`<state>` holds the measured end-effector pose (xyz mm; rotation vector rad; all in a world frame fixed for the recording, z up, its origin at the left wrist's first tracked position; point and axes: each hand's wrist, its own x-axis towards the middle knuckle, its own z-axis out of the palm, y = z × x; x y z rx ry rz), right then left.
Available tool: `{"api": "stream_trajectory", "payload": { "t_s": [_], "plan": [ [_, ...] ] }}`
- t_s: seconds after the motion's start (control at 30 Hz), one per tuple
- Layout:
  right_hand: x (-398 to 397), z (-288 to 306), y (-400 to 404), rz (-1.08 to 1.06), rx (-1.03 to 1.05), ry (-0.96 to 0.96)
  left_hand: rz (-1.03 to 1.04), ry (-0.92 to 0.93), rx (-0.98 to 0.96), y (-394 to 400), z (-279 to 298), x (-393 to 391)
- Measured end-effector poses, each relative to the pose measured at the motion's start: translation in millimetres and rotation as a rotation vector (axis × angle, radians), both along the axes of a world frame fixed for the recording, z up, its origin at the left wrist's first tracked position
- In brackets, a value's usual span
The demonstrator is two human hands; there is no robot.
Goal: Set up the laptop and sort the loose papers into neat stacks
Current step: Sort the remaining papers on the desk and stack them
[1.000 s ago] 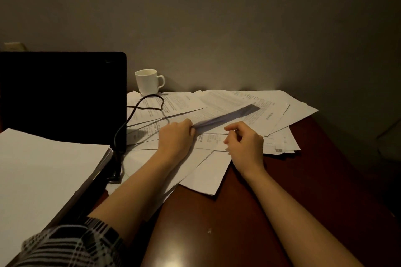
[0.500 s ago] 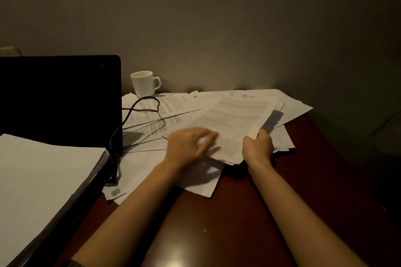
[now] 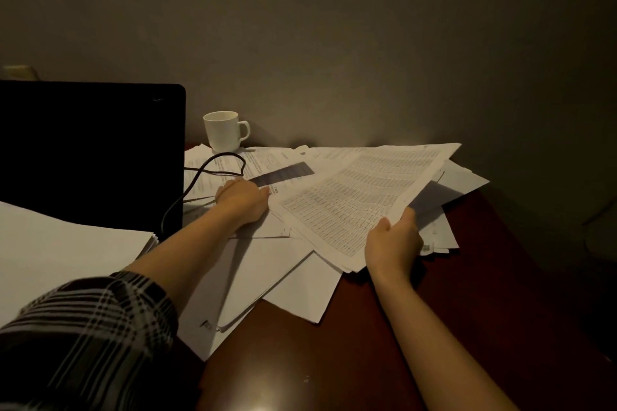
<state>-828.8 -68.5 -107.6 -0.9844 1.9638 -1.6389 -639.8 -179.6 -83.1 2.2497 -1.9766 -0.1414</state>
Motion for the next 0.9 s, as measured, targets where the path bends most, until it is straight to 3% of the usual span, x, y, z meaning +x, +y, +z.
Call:
{"api": "stream_trajectory", "payload": {
  "t_s": [0.13, 0.23, 0.37, 0.47, 0.77, 0.9],
  "plan": [
    [1, 2, 2, 0.008, -0.025, 0.000, -0.091, 0.014, -0.263, 10, 11, -1],
    [1, 2, 3, 0.024, -0.048, -0.003, -0.283, -0.024, -0.431, 15, 16, -3],
    [1, -1, 0, 0.060, -0.055, -0.019, -0.492, -0.207, -0.469, 32, 49, -34],
    [2, 0, 1, 0.073, -0.047, -0.042, -0.615, -0.186, -0.456, 53, 65, -71],
    [-8, 7, 24, 0.058, -0.020, -0.186, -0.591, 0.580, -0.040, 89, 36, -132],
    [-15, 5, 21, 0.185, 0.067, -0.178, -0.594, 0.765, 0.018, 96, 34, -108]
  ]
}}
